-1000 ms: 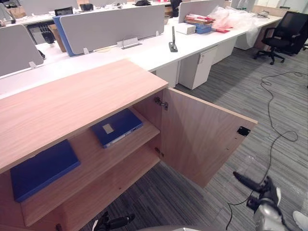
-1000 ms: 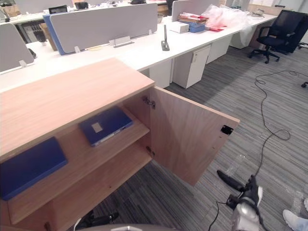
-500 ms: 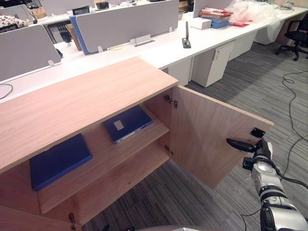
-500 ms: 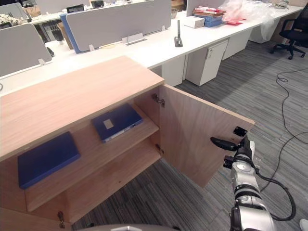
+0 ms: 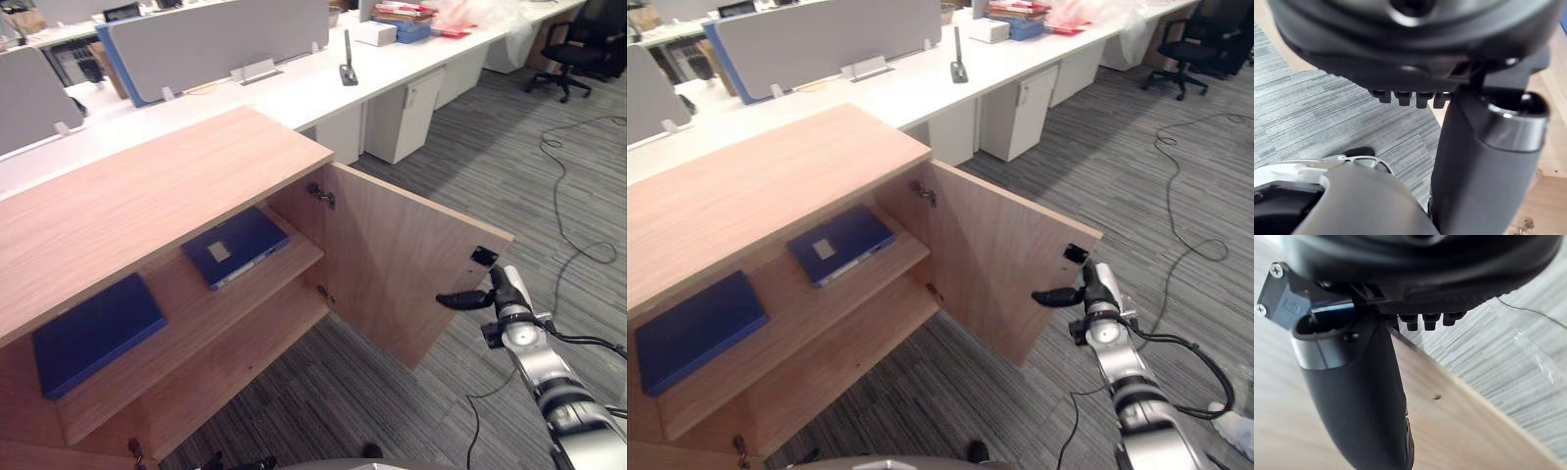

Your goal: Walk over to the cabinet, pick up the folder, carry it to the office cabinet, place the folder inside the office cabinet, then close the office cabinet door

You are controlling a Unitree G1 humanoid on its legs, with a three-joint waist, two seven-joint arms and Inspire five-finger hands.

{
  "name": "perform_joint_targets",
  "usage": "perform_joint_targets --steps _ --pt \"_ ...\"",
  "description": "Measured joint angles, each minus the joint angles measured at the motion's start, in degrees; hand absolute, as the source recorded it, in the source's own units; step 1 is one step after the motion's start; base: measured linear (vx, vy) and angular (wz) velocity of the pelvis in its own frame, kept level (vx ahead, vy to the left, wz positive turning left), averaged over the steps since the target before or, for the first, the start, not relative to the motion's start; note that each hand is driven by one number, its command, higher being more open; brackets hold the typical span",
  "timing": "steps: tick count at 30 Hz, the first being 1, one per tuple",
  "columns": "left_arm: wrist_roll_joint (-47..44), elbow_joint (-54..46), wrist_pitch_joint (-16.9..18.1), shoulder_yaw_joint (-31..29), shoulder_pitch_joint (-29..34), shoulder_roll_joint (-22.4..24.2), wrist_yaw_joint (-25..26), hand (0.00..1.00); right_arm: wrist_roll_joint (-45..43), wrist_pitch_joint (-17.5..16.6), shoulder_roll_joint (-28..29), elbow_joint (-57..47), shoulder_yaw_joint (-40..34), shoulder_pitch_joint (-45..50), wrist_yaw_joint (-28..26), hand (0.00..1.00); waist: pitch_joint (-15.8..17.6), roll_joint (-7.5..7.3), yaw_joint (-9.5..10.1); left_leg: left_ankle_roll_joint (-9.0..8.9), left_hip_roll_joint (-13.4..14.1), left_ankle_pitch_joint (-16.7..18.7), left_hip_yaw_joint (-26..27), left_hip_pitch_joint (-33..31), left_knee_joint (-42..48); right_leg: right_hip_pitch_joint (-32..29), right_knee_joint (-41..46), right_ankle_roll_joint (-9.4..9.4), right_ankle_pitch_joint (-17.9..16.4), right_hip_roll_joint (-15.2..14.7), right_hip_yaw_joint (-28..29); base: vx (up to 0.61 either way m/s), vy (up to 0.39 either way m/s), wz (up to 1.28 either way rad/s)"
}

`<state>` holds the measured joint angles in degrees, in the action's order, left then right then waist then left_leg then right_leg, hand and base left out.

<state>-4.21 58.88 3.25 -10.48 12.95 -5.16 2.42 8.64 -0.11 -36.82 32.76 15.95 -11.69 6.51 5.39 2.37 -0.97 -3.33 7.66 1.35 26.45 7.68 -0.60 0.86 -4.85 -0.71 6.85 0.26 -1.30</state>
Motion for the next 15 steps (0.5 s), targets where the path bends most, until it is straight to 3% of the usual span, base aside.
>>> perform_joint_targets --steps 1,3,5,7,9,12,15 --pt "0.28 0.10 -0.01 -0.02 -0.04 -0.17 0.00 1.00 3.28 -0.28 -1.51 -2.16 2.72 1.05 -0.57 1.00 0.03 -0.15 -0.34 -0.12 0.13 0.00 0.24 0.13 0.01 -0.05 0.02 0.11 0.08 0.34 0.27 0.04 -0.094 -0.38" --pt "1.63 1.26 0.01 0.04 -1.03 -1.01 -0.01 1.00 16.12 -2.96 -6.11 -7.71 15.21 2.85 -4.43 1.00 -0.33 -0.86 -1.12 -1.23 1.46 -0.04 1.39 0.86 0.14 0.07 0.04 0.25 0.17 1.78 1.28 0.01 -0.101 -0.31" --pt "3.04 1.63 0.03 0.02 -1.81 -1.38 0.00 1.00 21.00 -4.78 -5.91 -9.74 23.96 3.07 -8.69 1.00 -0.78 -1.54 -0.94 -1.97 2.54 -0.01 1.59 1.15 0.59 0.33 0.03 0.47 0.10 2.74 1.55 -0.02 -0.104 -0.15" --pt "4.30 1.96 0.02 -0.03 -2.70 -1.48 0.10 1.00 22.96 -8.49 -3.59 -11.73 29.42 3.66 -13.43 1.00 -0.90 -1.74 -0.23 -2.46 3.29 -0.05 1.59 1.15 1.00 0.35 0.01 1.32 0.01 3.47 1.68 -0.05 -0.116 -0.04" --pt "4.83 2.31 0.00 -0.59 -3.33 -1.08 0.16 1.00 23.02 -10.70 2.88 -12.09 35.17 4.59 -17.23 1.00 -0.71 -1.45 0.93 -3.04 4.01 -0.36 1.60 1.06 1.09 0.22 0.00 1.71 -0.13 4.10 1.82 -0.05 -0.084 -0.02" --pt "4.97 3.79 -0.12 -2.47 -3.29 -0.35 1.02 1.00 23.04 -13.54 11.64 -11.94 39.51 5.71 -17.94 1.00 -0.45 -1.09 1.72 -3.23 4.48 -0.44 1.63 0.96 1.12 0.16 0.01 2.21 0.02 4.63 2.02 -0.02 -0.058 -0.03" --pt "5.60 3.83 -0.11 -4.48 -3.77 0.30 1.58 1.00 23.10 -14.05 15.25 -11.51 39.85 5.59 -17.32 1.00 -0.36 -1.28 2.79 -3.17 4.47 -0.39 1.51 0.97 1.24 0.28 0.02 2.36 0.13 4.59 1.99 -0.02 -0.016 0.01"
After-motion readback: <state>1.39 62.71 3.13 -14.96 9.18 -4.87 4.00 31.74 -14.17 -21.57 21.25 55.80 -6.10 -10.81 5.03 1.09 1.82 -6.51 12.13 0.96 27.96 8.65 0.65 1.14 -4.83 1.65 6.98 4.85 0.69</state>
